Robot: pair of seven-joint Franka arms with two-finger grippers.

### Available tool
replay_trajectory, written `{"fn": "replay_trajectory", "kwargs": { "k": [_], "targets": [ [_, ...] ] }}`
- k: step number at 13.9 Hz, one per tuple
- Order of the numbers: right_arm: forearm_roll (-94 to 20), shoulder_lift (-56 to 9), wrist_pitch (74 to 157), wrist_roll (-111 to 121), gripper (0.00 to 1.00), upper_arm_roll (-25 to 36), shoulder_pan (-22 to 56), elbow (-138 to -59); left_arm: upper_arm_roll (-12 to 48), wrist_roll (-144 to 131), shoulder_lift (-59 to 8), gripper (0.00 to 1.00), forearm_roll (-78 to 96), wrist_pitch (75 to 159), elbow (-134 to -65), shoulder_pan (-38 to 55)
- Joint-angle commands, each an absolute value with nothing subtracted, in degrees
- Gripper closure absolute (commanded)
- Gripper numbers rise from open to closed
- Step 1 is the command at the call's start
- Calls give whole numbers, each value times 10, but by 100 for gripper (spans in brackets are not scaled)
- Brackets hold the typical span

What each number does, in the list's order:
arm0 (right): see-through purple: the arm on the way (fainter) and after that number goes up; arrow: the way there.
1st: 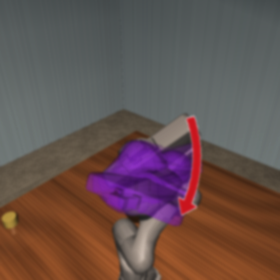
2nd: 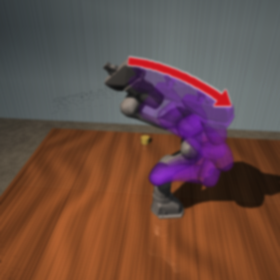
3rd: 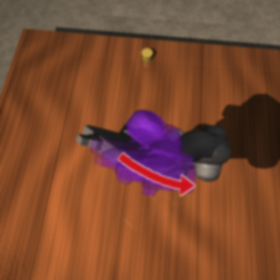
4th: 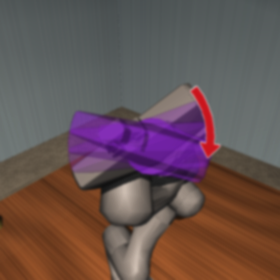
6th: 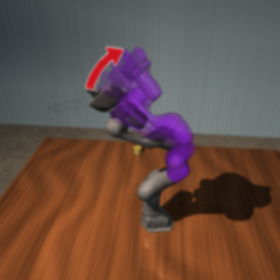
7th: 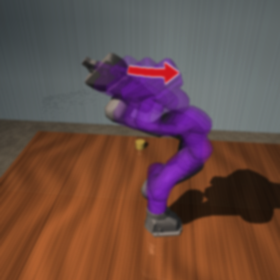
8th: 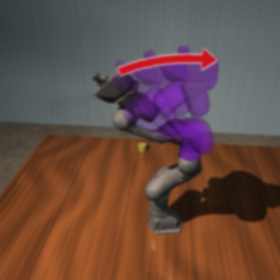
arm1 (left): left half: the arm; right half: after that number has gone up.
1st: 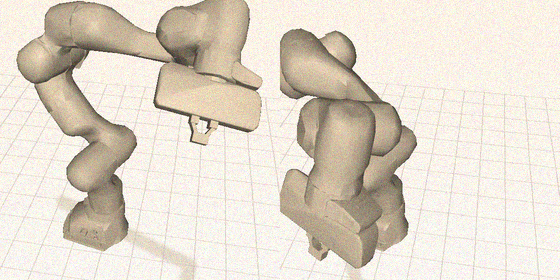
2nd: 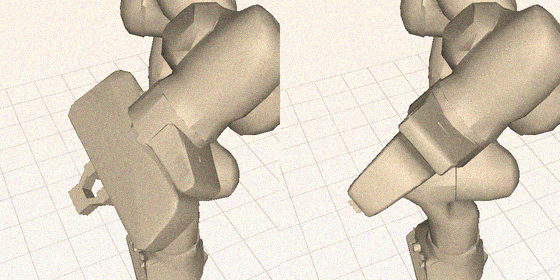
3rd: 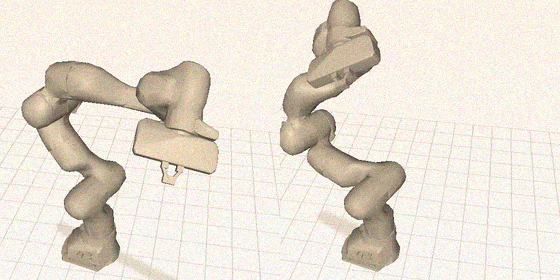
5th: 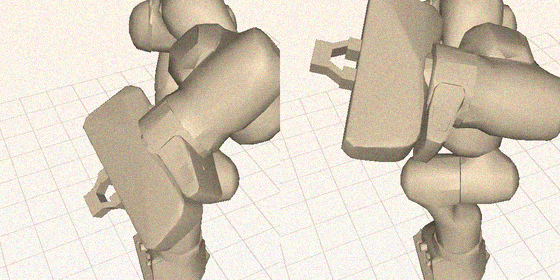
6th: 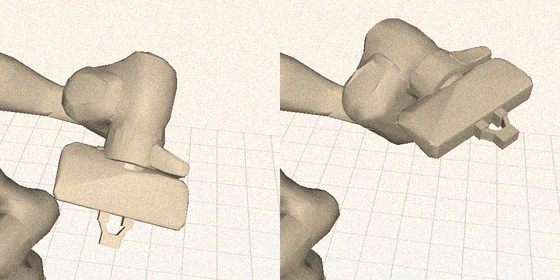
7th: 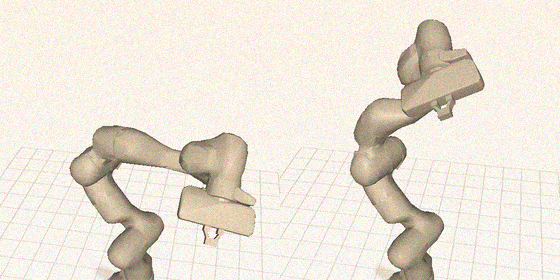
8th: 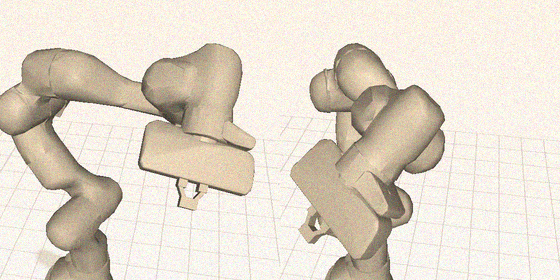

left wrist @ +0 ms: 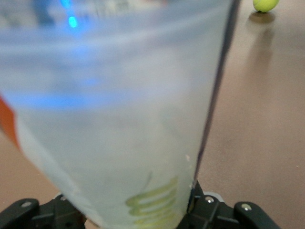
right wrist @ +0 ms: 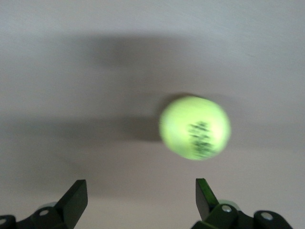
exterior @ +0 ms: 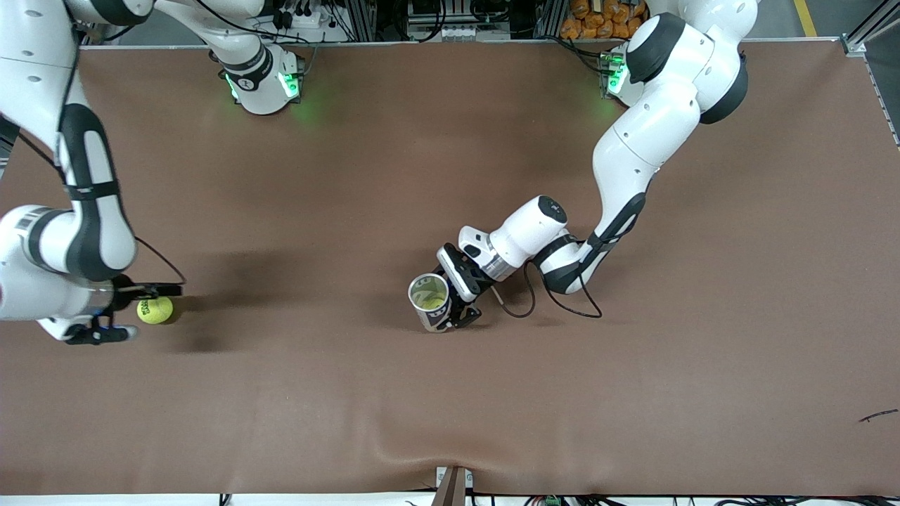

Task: Insert tennis ball vertically with right arm
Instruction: 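Reach the right gripper to the second ball and grasp it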

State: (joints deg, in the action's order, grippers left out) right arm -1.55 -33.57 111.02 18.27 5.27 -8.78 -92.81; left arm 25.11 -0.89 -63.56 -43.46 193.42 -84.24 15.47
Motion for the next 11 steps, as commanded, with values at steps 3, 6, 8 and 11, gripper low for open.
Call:
{"fn": "replay_trajectory", "kwargs": {
  "k": [3,6,8,11],
  "targets": [
    [9,-361,1147,209,0,40,-117,-940,249,-8,-638,23,-440,1938,-846,149],
    [9,-387,1208,233,0,40,-116,-939,249,-8,-638,23,-440,1938,-846,149],
    [9,-392,1230,241,0,40,-115,-938,249,-8,-638,23,-440,1938,-845,149],
    [7,-400,1241,240,0,39,-116,-938,249,-7,-638,23,-440,1938,-846,149]
  ]
}}
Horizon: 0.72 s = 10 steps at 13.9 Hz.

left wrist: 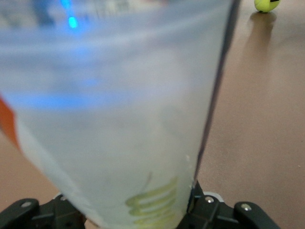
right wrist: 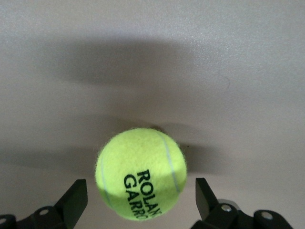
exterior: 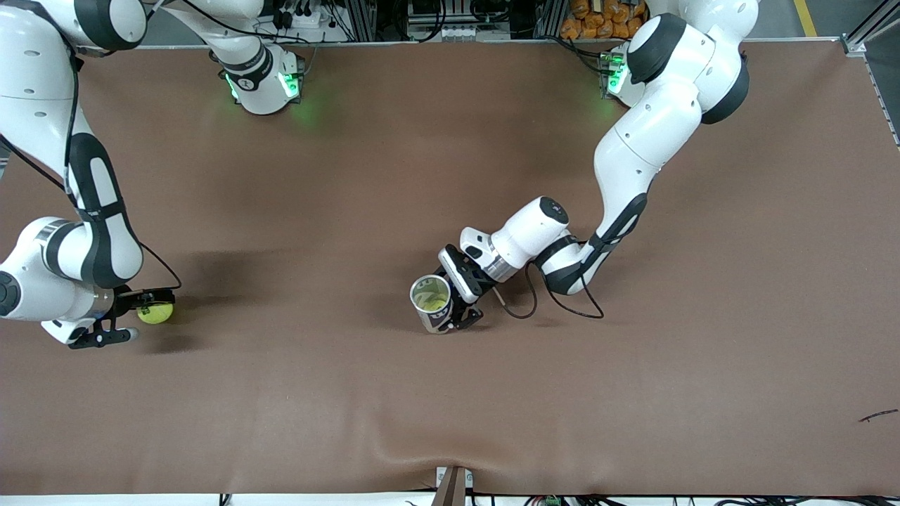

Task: Insert tennis ball vertically with right arm
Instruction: 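Reach the right gripper to the second ball and grasp it, then carry the second ball over the tube opening with the right gripper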

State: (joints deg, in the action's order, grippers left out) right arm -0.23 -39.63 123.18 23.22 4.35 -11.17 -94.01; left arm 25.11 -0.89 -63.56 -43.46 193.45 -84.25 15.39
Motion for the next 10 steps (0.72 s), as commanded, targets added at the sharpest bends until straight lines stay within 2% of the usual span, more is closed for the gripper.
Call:
{"fn": "replay_trajectory", "kwargs": {
  "k": [1,2,3,4,5,10],
  "targets": [
    [6,-405,1251,240,0,39,-119,-937,249,-7,-638,23,-440,1939,-846,149],
    [6,-408,1260,241,9,39,-120,-936,249,-7,-638,23,-440,1939,-846,149],
    [4,-410,1261,242,31,39,-119,-935,249,-7,-638,23,-440,1939,-846,149],
    [2,-410,1260,241,44,39,-118,-934,249,-7,-638,23,-440,1939,-846,149],
    [1,-410,1260,241,52,38,-116,-931,249,-7,-638,23,-440,1939,-846,149],
    [-1,-402,1245,240,54,29,-84,-875,249,-6,-638,23,-440,1942,-846,148]
  ]
}}
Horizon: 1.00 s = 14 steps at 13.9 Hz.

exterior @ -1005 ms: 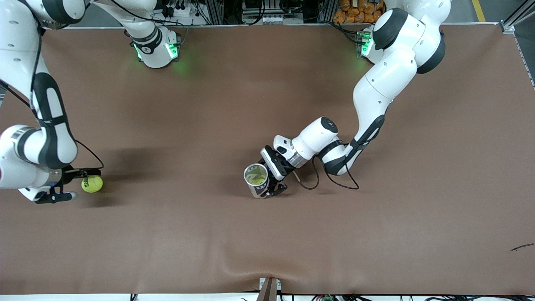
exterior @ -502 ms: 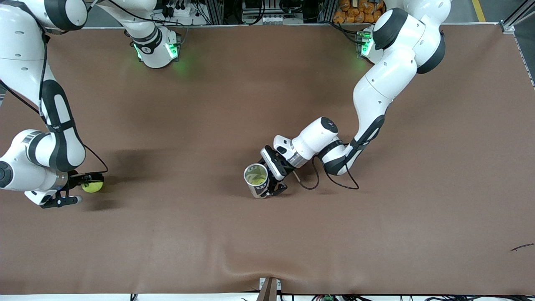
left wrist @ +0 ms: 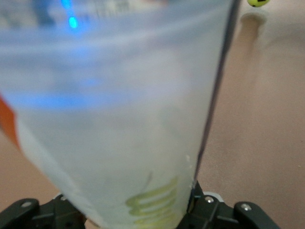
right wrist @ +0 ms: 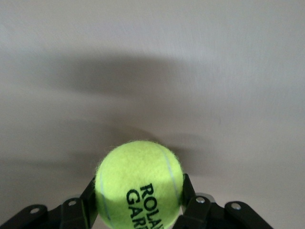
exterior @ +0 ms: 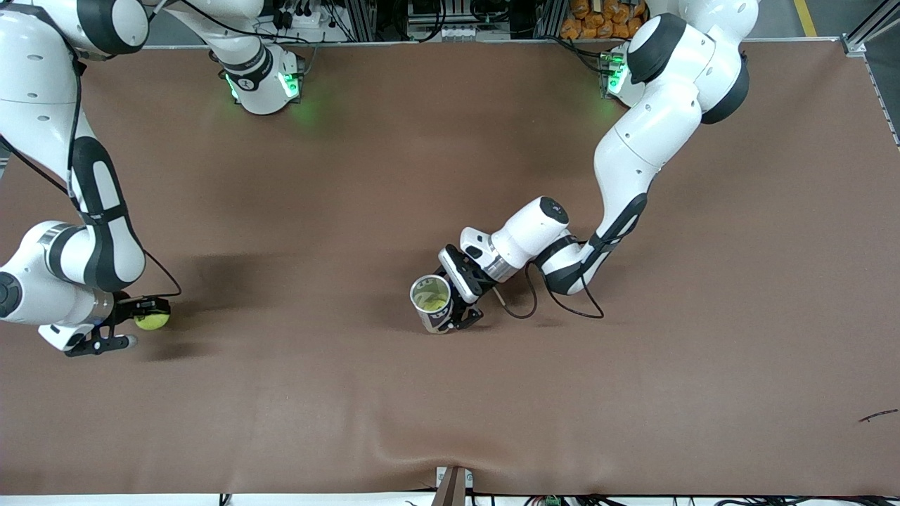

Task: Insert tennis ball vertically with right arm
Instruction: 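Carry the second ball over the tube opening with the right gripper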

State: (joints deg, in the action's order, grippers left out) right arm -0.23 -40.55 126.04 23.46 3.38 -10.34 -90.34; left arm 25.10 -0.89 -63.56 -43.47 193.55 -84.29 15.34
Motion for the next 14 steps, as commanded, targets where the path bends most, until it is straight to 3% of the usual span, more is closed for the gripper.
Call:
{"fn": "replay_trajectory", "kwargs": {
  "k": [1,6,9,14],
  "targets": [
    [-3,-397,1226,237,54,24,-71,-859,249,-7,-638,23,-440,1942,-846,148],
    [-127,-392,1117,163,52,-9,-26,-796,249,-6,-638,23,-440,1942,-846,147],
    [-220,-372,1107,88,51,-46,-22,-797,249,-7,-637,23,-440,1942,-846,147],
    [-231,-361,1107,-154,51,-120,29,-781,249,-7,-637,23,-440,1942,-845,146]
  ]
}}
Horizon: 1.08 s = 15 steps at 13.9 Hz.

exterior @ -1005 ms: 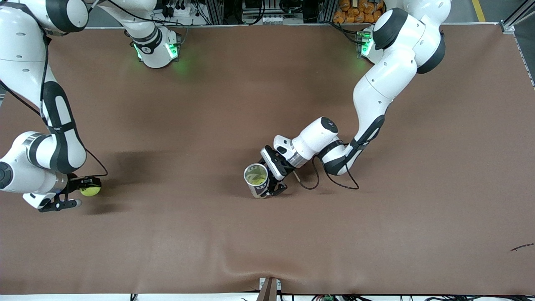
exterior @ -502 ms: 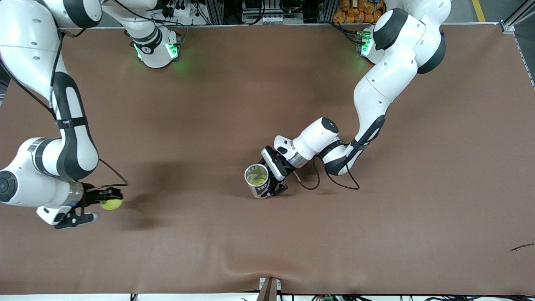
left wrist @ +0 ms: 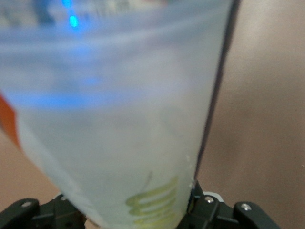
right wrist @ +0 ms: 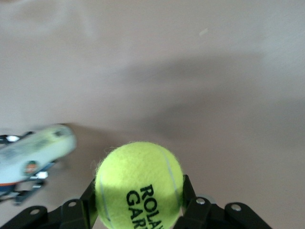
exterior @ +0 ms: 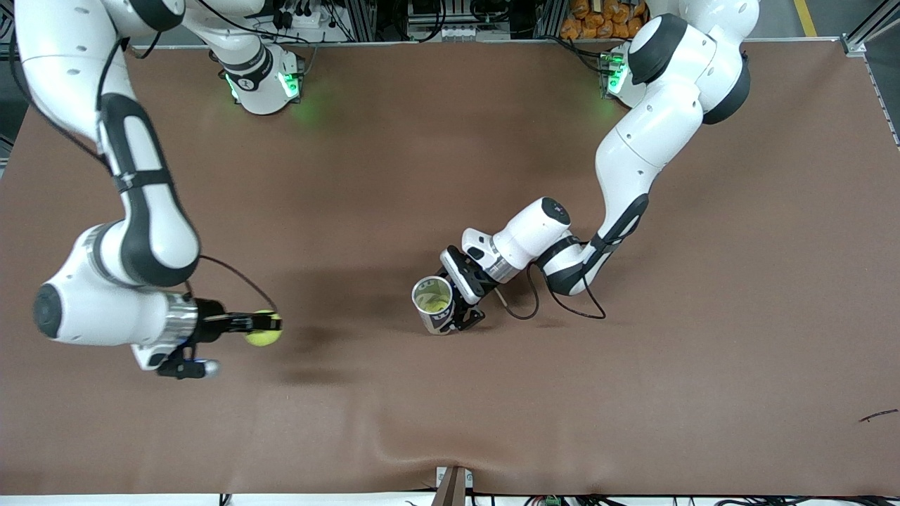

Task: Insert tennis ball vertically with right arm
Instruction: 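Carry the second ball over the tube opening with the right gripper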

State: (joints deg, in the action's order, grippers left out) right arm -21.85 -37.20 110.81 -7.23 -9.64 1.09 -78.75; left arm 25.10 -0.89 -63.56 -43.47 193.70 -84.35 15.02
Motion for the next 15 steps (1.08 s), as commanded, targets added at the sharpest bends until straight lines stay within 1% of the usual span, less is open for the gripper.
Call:
{"fn": "replay_trajectory", "kwargs": {
  "k": [1,5,8,11,15],
  "targets": [
    [-231,-362,1108,-191,52,-136,38,-771,249,-7,-637,23,-440,1942,-845,146],
    [-239,-362,1154,-391,52,-156,103,-747,249,-7,-636,23,-440,1942,-845,146],
    [-239,-366,1199,-507,52,-157,146,-732,249,-7,-636,23,-440,1943,-845,146],
    [-237,-373,1240,-558,52,-156,181,-734,249,-7,-637,23,-440,1943,-845,147],
    [-234,-388,1262,-559,51,-155,203,-743,249,-7,-636,23,-440,1943,-845,147]
  ]
}}
